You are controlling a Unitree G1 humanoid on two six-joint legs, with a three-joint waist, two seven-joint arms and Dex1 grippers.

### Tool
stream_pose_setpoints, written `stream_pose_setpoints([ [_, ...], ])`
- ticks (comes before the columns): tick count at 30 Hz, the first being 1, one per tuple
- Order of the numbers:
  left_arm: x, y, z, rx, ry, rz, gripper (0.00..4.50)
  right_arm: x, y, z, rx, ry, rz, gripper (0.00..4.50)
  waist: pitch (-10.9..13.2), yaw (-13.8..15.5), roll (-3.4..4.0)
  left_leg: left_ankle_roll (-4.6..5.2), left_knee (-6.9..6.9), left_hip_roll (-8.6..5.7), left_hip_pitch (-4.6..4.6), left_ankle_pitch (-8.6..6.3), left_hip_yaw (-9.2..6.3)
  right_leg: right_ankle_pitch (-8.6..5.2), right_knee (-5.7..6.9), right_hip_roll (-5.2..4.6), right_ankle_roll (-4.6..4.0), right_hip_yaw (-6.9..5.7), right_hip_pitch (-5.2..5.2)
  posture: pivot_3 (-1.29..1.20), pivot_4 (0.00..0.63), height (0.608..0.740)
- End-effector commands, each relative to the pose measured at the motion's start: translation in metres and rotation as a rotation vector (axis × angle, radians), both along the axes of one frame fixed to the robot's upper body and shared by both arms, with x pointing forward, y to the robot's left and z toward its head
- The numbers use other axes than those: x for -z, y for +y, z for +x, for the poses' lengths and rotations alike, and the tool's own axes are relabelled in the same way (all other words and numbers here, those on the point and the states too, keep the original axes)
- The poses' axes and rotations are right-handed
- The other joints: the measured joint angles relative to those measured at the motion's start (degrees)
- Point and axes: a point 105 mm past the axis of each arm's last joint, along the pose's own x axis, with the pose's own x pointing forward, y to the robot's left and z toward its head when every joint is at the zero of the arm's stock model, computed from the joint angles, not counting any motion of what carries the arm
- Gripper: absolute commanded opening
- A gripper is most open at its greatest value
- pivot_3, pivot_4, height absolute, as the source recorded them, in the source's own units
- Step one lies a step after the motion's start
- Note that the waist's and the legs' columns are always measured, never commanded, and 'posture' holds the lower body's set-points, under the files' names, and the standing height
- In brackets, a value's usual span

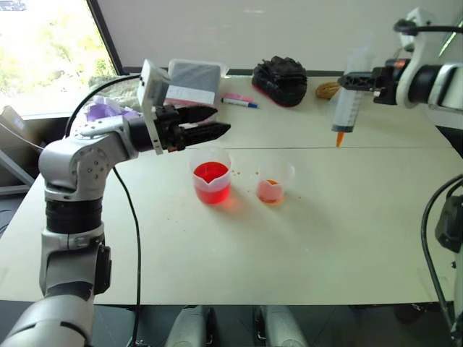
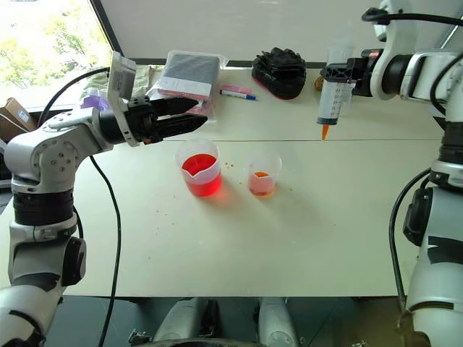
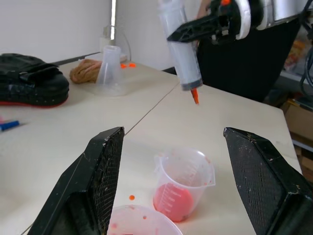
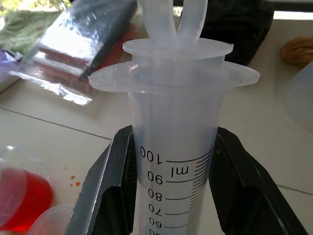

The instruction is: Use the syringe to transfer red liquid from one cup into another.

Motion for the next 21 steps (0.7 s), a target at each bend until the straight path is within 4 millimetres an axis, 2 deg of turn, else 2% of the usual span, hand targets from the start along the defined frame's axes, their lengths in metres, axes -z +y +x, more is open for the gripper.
stream_pose_setpoints([
  [1,-0.005,0.005,-0.013,-0.031,-0.048,-0.010,3.37,0.017,0.002,-0.003,-0.026,0.141,-0.038,1.45,0.0,0.0,0.00,0.02,0.00,-0.01,-0.01,-0.01,0.01,0.00,0.01,-0.02,0.00,0.00,0.00,0.00,0.150,0.740],
  [3,0.001,0.009,-0.018,-0.054,-0.038,-0.017,3.37,0.038,0.001,-0.004,-0.020,0.251,-0.041,1.45,0.0,-0.1,0.00,0.02,-0.01,-0.01,-0.05,-0.01,0.01,0.01,0.02,-0.03,0.01,0.00,-0.02,0.00,0.150,0.740],
  [5,0.003,0.010,-0.021,-0.074,-0.034,-0.019,3.37,0.049,-0.001,-0.004,-0.009,0.306,-0.046,1.45,0.0,-0.1,0.00,0.03,-0.01,-0.01,-0.06,-0.02,0.01,0.01,0.02,-0.04,0.01,-0.01,-0.03,0.00,0.150,0.740],
  [9,0.001,0.016,-0.020,-0.125,-0.033,-0.034,3.37,0.082,-0.005,-0.006,0.030,0.434,-0.101,1.45,0.0,-0.2,0.00,0.02,0.00,-0.01,-0.04,-0.01,0.01,0.01,0.01,-0.06,0.01,-0.02,-0.04,0.00,0.150,0.740],
  [16,0.002,0.019,-0.024,-0.156,-0.022,-0.038,3.37,0.110,-0.004,-0.007,0.057,0.542,-0.111,1.45,0.0,-0.2,0.00,-0.01,0.00,-0.03,-0.02,0.00,0.03,0.01,0.02,-0.08,0.01,-0.03,-0.05,0.00,0.150,0.740],
  [21,0.004,0.018,-0.026,-0.158,-0.017,-0.035,3.37,0.119,-0.004,-0.005,0.078,0.568,-0.118,1.45,0.0,-0.2,0.01,-0.06,0.00,-0.03,-0.02,0.03,0.02,0.01,0.02,-0.08,0.01,-0.03,-0.05,0.00,0.150,0.740],
])
